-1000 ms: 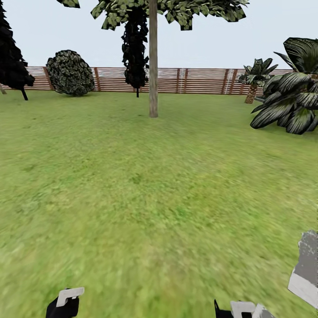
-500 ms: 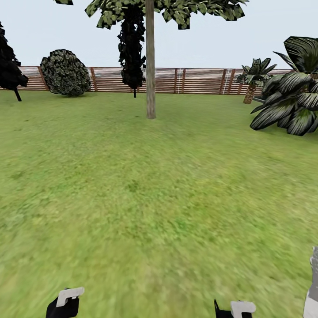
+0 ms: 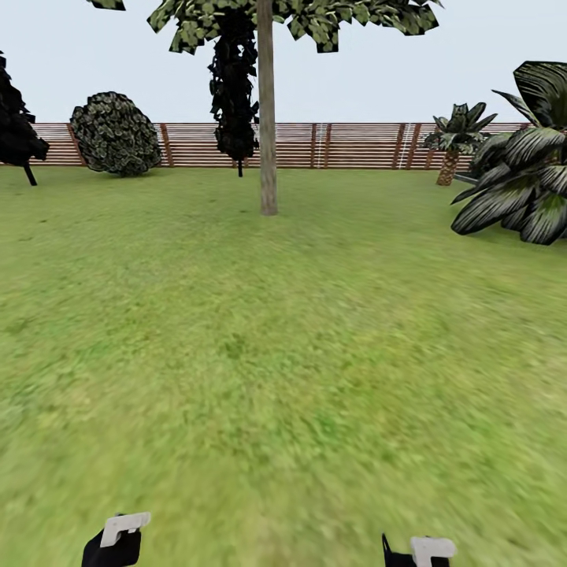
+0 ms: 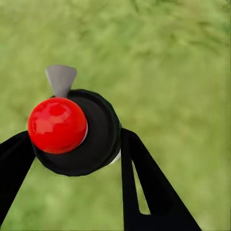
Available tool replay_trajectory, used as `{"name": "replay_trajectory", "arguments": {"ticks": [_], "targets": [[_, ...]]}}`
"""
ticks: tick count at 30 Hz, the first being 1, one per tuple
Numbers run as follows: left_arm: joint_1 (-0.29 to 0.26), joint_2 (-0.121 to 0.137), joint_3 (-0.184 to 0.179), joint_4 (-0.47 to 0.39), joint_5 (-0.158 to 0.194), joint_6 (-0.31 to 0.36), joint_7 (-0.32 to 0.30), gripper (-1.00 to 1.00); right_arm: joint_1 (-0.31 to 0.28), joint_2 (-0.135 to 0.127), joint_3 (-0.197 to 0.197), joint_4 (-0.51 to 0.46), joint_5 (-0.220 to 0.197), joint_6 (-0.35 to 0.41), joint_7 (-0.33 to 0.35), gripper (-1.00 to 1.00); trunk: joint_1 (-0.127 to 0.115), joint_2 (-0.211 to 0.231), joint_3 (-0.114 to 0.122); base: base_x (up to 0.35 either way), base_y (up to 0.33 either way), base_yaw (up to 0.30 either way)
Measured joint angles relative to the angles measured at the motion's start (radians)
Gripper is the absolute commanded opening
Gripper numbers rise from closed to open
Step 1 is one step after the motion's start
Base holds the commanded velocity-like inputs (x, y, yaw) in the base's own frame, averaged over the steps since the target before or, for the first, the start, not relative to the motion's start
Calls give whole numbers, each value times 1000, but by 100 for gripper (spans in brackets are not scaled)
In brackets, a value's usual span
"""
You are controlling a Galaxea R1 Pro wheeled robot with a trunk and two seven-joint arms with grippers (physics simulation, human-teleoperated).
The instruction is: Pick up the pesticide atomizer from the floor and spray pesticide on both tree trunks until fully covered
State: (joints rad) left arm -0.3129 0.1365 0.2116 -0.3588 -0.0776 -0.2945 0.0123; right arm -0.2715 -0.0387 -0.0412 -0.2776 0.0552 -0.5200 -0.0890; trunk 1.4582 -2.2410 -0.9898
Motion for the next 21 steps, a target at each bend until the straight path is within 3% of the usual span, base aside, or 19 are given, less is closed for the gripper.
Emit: {"name": "replay_trajectory", "arguments": {"ticks": [21], "targets": [[0, 0, 0, 0, 1, 0, 0, -100, 0, 0, 0, 0, 0, 0, 0, 100, 0, 0, 0, 339, 0, -2]]}}
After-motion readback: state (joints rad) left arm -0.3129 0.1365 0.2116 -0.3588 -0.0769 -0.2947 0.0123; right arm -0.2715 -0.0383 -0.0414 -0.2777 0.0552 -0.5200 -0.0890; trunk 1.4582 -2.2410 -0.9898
